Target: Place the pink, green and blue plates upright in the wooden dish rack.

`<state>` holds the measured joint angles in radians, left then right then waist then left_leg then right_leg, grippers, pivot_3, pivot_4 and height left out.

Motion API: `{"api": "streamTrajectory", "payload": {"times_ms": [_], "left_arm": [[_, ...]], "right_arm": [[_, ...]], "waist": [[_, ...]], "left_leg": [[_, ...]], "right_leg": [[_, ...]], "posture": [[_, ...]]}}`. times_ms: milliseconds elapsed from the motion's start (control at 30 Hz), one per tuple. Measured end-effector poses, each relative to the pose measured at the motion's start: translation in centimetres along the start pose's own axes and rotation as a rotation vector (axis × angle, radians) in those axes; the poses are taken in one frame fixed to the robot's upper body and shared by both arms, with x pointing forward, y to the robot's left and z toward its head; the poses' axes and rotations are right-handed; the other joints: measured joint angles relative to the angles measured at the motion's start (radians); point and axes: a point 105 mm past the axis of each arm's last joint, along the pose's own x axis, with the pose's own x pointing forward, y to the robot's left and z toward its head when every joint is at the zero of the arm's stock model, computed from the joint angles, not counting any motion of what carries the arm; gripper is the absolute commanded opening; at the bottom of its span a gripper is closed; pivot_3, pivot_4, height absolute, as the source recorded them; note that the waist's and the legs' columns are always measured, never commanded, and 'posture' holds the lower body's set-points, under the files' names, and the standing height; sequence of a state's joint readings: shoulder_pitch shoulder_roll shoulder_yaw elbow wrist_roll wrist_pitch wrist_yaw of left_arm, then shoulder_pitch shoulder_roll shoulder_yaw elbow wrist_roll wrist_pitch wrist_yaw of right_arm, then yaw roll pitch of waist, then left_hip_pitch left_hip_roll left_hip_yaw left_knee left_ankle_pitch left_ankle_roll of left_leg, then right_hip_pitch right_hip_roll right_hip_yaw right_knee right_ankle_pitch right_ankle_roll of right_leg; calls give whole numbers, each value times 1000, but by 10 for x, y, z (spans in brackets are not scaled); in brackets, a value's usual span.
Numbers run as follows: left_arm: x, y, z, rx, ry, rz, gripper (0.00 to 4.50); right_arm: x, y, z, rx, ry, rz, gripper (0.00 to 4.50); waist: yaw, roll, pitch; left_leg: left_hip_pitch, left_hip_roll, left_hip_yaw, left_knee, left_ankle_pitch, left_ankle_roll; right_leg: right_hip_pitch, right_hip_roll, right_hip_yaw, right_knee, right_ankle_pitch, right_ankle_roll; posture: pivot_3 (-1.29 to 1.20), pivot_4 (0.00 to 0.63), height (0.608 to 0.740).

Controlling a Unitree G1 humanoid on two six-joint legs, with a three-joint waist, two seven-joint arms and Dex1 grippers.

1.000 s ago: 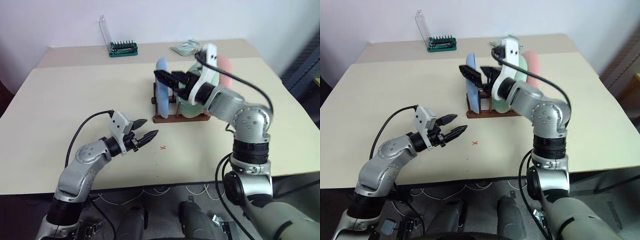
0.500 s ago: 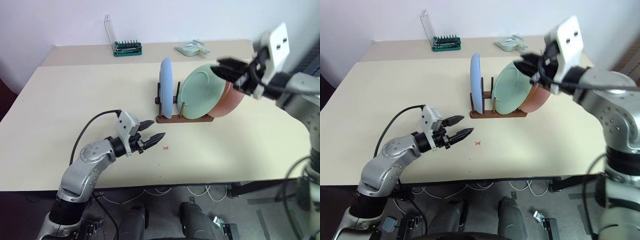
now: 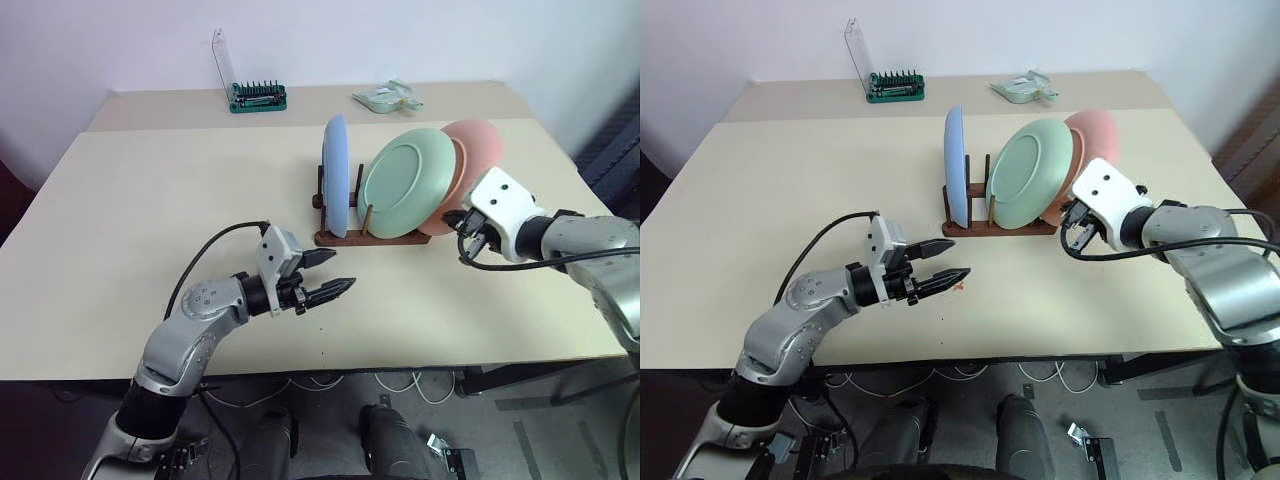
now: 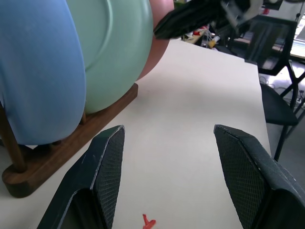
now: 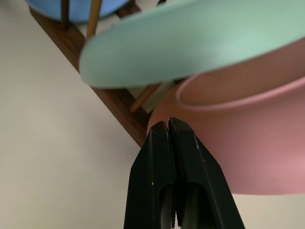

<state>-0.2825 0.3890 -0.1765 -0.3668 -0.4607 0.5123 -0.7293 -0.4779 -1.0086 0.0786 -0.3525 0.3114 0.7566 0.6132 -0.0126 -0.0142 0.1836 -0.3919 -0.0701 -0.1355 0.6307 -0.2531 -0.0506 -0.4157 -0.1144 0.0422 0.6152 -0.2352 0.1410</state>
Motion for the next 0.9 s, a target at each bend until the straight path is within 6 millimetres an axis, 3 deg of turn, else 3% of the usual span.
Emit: {"api": "streamTrajectory", "payload": {"times_ms": [167,433,733,833,900], "left_arm": [[1,-2,3,-4,-2,10,3069],[1,0,4,-4,-7,28,3069],[1,0,3,-7,-9,28,3069],[1,-1,3,-7,-12,26,3069],[1,-1,2,-12,-15,27,3069]], "right_arm": [[11,-1,27,-31,-110,-6,14],[9,12,48,-70,-187,52,14],[5,21,57,-104,-214,85,14],[-2,12,56,-120,-202,55,14],[-14,-5,56,-138,-189,-1,14]], "waist": [[1,0,0],[1,0,0],[2,0,0],[2,0,0],[5,0,0]], "left_leg": [[0,0,0,0,0,0],[1,0,-1,0,0,0],[1,0,-1,0,0,0],[1,0,-1,0,0,0],[0,-1,-1,1,0,0]], "right_leg": [[0,0,0,0,0,0],[1,0,0,0,0,0],[2,0,0,0,0,0],[1,0,0,0,0,0],[2,0,0,-1,0,0]], "posture": [[0,150,740],[0,150,740],[0,150,740],[0,150,740],[0,150,740]]}}
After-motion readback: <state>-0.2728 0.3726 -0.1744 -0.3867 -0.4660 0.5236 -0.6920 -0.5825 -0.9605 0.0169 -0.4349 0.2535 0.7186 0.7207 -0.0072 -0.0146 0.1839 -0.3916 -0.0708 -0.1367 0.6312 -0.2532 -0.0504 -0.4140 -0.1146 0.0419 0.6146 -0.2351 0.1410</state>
